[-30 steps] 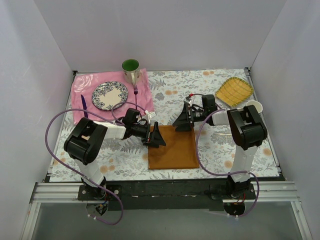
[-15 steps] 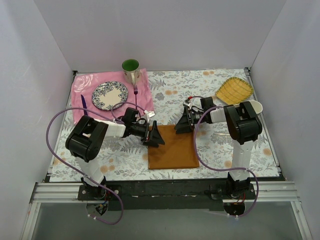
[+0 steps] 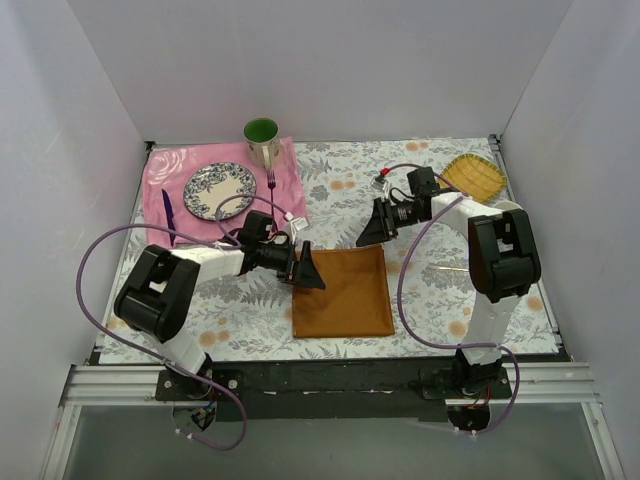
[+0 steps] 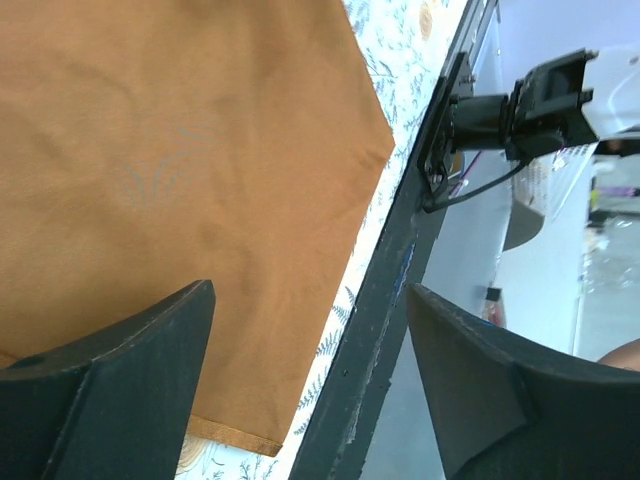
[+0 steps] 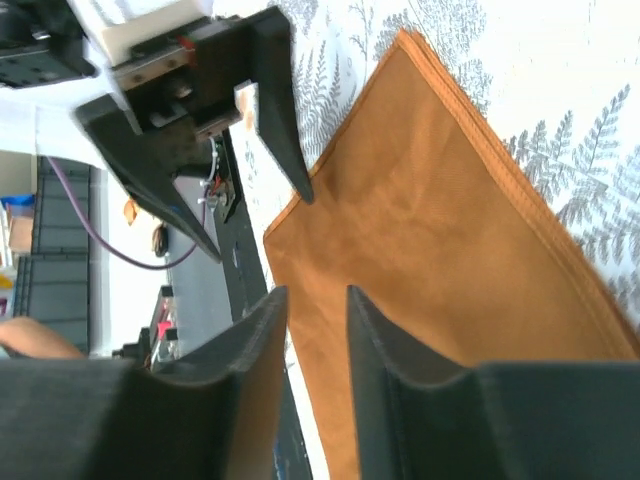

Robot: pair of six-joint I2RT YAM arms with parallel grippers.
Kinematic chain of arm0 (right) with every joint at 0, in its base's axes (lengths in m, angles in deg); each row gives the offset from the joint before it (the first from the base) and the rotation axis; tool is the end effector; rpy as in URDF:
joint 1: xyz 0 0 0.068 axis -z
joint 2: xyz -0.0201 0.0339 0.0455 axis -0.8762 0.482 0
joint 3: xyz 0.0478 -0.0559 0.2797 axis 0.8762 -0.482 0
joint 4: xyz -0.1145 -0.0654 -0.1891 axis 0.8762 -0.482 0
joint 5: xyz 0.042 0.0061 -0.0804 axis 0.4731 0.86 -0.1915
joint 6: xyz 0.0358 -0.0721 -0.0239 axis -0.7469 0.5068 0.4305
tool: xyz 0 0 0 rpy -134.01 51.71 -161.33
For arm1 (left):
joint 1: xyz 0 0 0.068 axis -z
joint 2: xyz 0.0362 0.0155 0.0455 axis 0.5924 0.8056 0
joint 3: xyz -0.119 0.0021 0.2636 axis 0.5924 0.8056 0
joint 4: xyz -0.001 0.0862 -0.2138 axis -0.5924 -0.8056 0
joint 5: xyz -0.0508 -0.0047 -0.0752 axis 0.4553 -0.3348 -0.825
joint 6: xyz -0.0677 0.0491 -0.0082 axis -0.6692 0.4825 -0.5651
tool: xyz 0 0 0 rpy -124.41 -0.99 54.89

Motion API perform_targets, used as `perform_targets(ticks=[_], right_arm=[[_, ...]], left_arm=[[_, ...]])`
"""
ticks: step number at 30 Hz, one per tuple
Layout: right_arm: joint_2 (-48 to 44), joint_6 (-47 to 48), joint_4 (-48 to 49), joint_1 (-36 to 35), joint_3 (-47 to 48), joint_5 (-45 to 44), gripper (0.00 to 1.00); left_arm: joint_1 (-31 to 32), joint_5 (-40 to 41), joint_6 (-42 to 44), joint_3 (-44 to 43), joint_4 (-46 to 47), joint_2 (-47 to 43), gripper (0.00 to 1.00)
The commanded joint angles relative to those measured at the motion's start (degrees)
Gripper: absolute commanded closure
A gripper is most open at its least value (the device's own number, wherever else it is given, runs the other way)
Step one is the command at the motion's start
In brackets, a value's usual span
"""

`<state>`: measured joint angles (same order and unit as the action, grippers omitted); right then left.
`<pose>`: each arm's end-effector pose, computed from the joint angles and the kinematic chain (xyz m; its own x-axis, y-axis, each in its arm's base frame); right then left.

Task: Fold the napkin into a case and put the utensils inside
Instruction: Smooth out the lower triangle-folded napkin at the center of the board.

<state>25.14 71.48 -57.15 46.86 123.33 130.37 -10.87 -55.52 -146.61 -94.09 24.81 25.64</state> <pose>0.3421 0.1570 0.2037 -0.8501 -0.2086 -0.4835 -0.5256 0.2791 0.8037 0.2417 -0.1825 0.1752 -0.9701 -0.0646 0.2341 -0.2382 0.4408 -0.8654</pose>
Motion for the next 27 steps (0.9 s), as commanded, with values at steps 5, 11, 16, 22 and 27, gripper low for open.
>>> perform_targets(ticks=[5,11,16,22,27], right_arm=[[-4.55,1.63,-1.69,0.09,-13.25,-5.48,0.71],[0.1,3.65,-1.68,0.09,-11.15,-8.29,0.74],[4.05,6.2,-3.0,0.09,-9.22,-9.7,0.75],[3.45,7.86,-4.49,0.09,-8.16,-9.96,0.74],[2.13,9.45,-7.48,0.09,-2.2,-11.54,0.73]], left_arm=[[4.96,4.11,2.75,1.33,-3.96,-3.66,0.43],[4.96,6.22,2.91,0.99,-5.26,-1.55,0.63],[3.38,6.75,2.82,0.98,-7.2,0.82,0.67],[-0.58,5.78,3.34,-0.07,-8.25,2.14,0.72],[-0.58,0.08,2.83,0.46,-5.37,-1.1,0.67]])
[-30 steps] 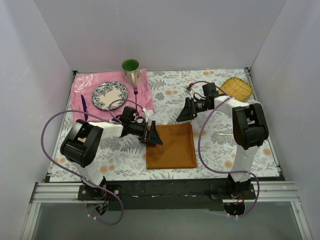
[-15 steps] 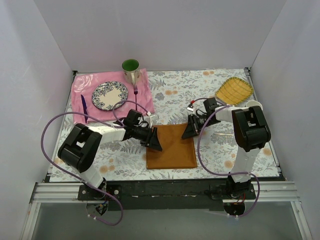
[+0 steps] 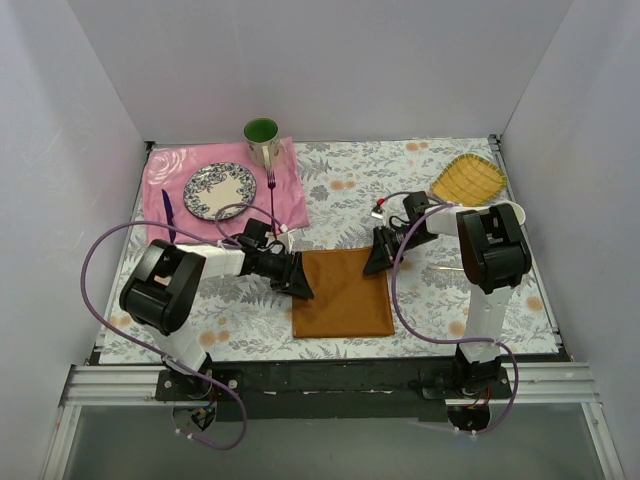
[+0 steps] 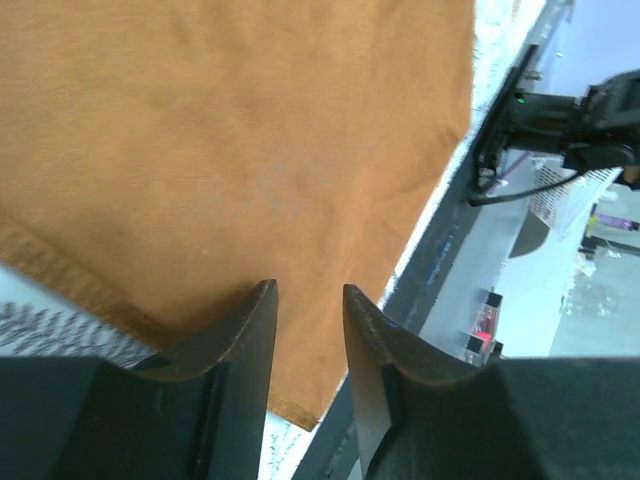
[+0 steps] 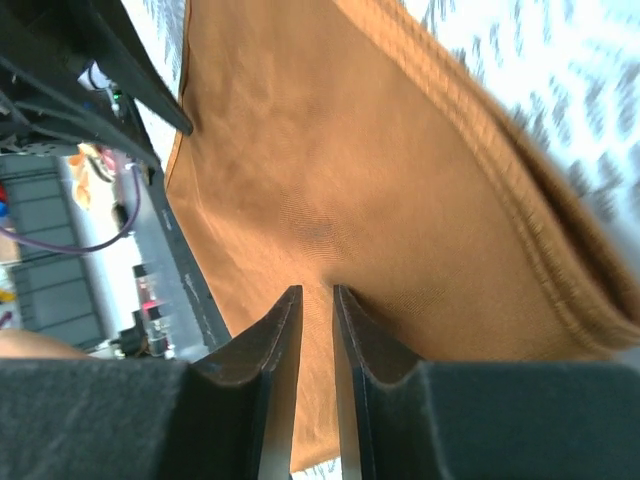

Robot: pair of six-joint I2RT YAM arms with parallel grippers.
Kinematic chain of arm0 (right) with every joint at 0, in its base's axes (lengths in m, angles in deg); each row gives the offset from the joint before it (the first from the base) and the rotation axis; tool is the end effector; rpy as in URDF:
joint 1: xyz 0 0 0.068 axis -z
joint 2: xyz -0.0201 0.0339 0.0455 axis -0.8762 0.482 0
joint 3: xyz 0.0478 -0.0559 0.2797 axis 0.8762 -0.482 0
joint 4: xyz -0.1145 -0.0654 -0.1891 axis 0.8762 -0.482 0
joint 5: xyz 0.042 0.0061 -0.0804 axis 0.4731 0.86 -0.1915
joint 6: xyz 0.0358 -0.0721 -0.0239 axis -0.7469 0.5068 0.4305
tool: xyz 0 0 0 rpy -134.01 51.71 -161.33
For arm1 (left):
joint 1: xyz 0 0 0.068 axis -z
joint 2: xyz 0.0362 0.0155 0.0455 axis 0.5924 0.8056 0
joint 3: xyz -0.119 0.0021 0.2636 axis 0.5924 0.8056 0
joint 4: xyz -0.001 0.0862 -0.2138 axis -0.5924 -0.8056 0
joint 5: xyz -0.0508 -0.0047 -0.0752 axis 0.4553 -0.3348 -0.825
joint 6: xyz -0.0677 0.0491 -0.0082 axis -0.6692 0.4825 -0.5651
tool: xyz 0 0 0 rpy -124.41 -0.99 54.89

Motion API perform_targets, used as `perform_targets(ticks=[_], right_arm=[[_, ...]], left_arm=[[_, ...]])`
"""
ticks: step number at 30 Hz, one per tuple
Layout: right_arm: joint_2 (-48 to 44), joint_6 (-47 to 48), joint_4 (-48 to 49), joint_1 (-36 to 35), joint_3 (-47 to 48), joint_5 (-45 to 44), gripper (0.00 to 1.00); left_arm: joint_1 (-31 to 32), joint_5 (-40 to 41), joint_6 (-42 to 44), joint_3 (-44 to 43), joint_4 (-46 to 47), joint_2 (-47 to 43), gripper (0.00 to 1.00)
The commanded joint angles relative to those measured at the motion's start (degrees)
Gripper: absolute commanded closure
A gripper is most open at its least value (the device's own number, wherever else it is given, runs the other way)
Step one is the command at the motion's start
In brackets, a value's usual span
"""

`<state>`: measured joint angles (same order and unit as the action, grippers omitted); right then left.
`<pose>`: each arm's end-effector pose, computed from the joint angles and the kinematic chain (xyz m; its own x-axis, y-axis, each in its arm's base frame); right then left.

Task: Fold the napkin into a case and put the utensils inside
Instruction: Smooth out the lower triangle-folded napkin at the center of the board.

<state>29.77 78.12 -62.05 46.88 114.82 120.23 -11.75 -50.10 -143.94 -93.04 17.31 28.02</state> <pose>0.3133 0.1431 0.1284 -0.9147 -0.2878 -0.2836 -0.3930 0.4706 0.7900 0.2349 -0.1699 0.1467 -0.9385 -0.1463 0.3126 -0.3397 0.5517 -0.7617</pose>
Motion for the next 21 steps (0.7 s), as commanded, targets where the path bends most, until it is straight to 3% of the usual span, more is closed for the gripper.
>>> perform_targets(ticks=[1,4,8,12,15,21], right_arm=[[-2.07,2.98,-3.55,0.07,7.54,-1.58,0.73],[-2.06,3.6,-8.11,0.07,10.79,-1.05,0.71],[-6.8,2.99,-10.24,0.07,7.04,-2.37,0.71],[-12.34,1.58,-9.45,0.07,0.62,-5.09,0.7],[-14.54,2.45,-8.83,-0.02,-2.38,-8.07,0.7],[-13.93,6.58,-10.84,0.07,1.9,-12.91,0.69]], left_arm=[[0.29,-5.7,-0.02,-0.16,2.75,-4.36,0.66],[0.3,-3.34,1.29,-0.59,1.97,-8.05,0.66],[0.29,1.14,10.33,-4.97,-4.09,-9.03,0.66],[3.01,6.85,26.74,-9.99,-13.04,-6.32,0.63],[4.07,10.55,32.74,-11.75,-15.17,-5.42,0.61],[5.66,17.75,35.67,-11.13,-14.12,-8.33,0.59]])
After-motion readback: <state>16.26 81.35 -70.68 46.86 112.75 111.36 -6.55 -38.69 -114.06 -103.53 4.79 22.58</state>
